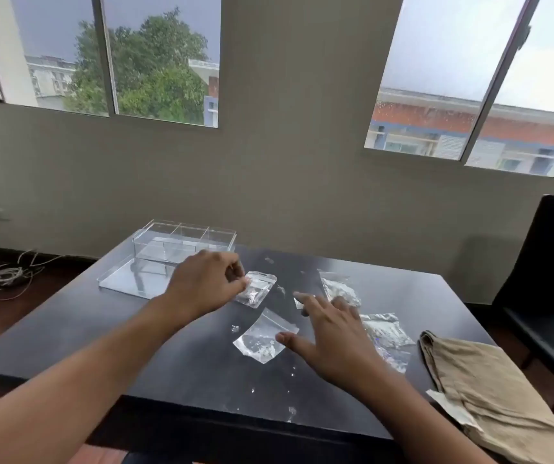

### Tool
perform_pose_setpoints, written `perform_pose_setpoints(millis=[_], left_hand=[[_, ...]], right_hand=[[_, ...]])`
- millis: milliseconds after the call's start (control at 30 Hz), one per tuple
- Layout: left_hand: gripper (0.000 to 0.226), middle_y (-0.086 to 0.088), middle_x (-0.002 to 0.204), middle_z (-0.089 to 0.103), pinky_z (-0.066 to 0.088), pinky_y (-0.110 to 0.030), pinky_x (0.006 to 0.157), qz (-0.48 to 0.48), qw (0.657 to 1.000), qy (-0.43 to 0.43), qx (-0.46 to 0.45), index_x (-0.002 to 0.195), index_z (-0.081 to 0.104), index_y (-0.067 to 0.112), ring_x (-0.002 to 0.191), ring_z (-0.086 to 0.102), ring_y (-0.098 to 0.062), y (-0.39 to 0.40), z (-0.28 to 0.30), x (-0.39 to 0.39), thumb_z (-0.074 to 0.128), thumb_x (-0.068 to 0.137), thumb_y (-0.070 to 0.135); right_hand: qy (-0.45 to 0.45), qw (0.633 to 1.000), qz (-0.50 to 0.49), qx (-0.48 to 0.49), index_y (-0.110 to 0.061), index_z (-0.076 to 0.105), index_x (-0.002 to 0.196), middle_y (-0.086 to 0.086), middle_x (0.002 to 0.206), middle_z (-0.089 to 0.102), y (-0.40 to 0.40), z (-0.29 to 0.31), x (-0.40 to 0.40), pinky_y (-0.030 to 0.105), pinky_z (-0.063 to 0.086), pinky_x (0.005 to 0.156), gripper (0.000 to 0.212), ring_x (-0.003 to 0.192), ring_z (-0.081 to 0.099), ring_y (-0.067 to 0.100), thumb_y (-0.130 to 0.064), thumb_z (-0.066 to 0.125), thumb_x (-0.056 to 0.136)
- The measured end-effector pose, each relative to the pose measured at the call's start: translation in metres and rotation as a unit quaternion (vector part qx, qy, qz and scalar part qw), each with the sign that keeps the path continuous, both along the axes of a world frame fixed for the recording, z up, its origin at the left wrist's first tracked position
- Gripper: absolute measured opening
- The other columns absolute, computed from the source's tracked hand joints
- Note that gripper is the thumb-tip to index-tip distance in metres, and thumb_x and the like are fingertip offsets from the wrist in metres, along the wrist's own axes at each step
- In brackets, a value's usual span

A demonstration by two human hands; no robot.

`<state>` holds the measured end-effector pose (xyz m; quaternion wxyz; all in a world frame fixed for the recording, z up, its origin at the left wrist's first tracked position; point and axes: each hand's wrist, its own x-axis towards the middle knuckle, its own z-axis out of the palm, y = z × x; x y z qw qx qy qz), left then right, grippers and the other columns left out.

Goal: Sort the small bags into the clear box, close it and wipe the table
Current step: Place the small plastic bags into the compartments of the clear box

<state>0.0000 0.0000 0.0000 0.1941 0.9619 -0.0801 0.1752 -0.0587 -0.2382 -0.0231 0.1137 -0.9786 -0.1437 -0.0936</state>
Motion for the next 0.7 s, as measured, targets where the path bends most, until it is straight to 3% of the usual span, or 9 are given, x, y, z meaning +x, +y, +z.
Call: perform_pose_setpoints(millis=[100, 233, 400, 467, 567, 700], left_hand=[[0.042, 0.009, 0.109, 0.075, 0.055, -0.035, 0.088, -0.004, 0.995, 0.08, 0.065, 0.112, 0.073, 0.033, 0.108, 0.068, -0.018, -0.016, -0.008, 0.023, 0.073, 0.079, 0.059], [0.07, -0.004, 0.123, 0.071, 0.056, -0.041, 0.09, 0.034, 0.981, 0.134, 0.138, 0.125, 0.064, 0.022, 0.115, 0.066, -0.028, -0.034, -0.021, 0.034, 0.074, 0.075, 0.069], [0.065, -0.007, 0.113, 0.072, 0.051, -0.035, 0.078, 0.047, 0.976, 0.154, 0.147, 0.106, 0.062, 0.017, 0.107, 0.068, -0.029, -0.04, -0.022, 0.034, 0.079, 0.071, 0.068], [0.059, -0.008, 0.103, 0.073, 0.047, -0.034, 0.074, 0.042, 0.973, 0.19, 0.125, 0.084, 0.056, 0.016, 0.097, 0.067, -0.029, -0.039, -0.016, 0.032, 0.082, 0.068, 0.067], [0.063, -0.017, 0.089, 0.071, 0.057, -0.044, 0.079, 0.038, 0.963, 0.251, 0.095, 0.061, 0.046, 0.015, 0.094, 0.071, -0.033, -0.036, -0.005, 0.03, 0.089, 0.062, 0.061], [0.05, -0.01, 0.099, 0.077, 0.058, -0.039, 0.082, 0.033, 0.967, 0.245, 0.058, 0.072, 0.06, 0.016, 0.098, 0.073, -0.03, -0.031, -0.003, 0.028, 0.09, 0.063, 0.055]], right_hand=[[0.023, 0.998, 0.015, -0.058, -0.028, 0.022, 0.159, -0.004, 0.144, 0.054, 0.017, -0.005, 0.012, 0.041, 0.028, 0.112, 0.089, 0.134, 0.04, 0.026, -0.074, 0.05, 0.089], [0.059, 0.997, 0.001, -0.041, -0.026, 0.036, 0.151, 0.003, 0.136, 0.059, 0.027, -0.006, 0.026, 0.041, 0.032, 0.109, 0.087, 0.132, 0.044, 0.029, -0.067, 0.067, 0.081], [0.116, 0.993, -0.018, -0.002, -0.028, 0.06, 0.112, 0.001, 0.117, 0.069, 0.026, -0.002, 0.037, 0.034, 0.042, 0.088, 0.05, 0.119, 0.055, 0.024, -0.054, 0.082, 0.075], [0.12, 0.993, -0.02, -0.009, -0.034, 0.059, 0.095, -0.002, 0.113, 0.07, 0.026, 0.002, 0.038, 0.031, 0.038, 0.079, 0.036, 0.116, 0.058, 0.022, -0.053, 0.083, 0.075], [0.1, 0.995, -0.027, -0.002, -0.034, 0.061, 0.083, -0.004, 0.107, 0.072, 0.025, 0.006, 0.038, 0.029, 0.035, 0.075, 0.025, 0.111, 0.061, 0.023, -0.046, 0.082, 0.078], [0.052, 0.995, -0.041, 0.069, -0.031, 0.057, 0.079, -0.008, 0.089, 0.063, 0.021, 0.014, 0.03, 0.033, 0.044, 0.085, 0.021, 0.103, 0.061, 0.021, -0.038, 0.076, 0.087]])
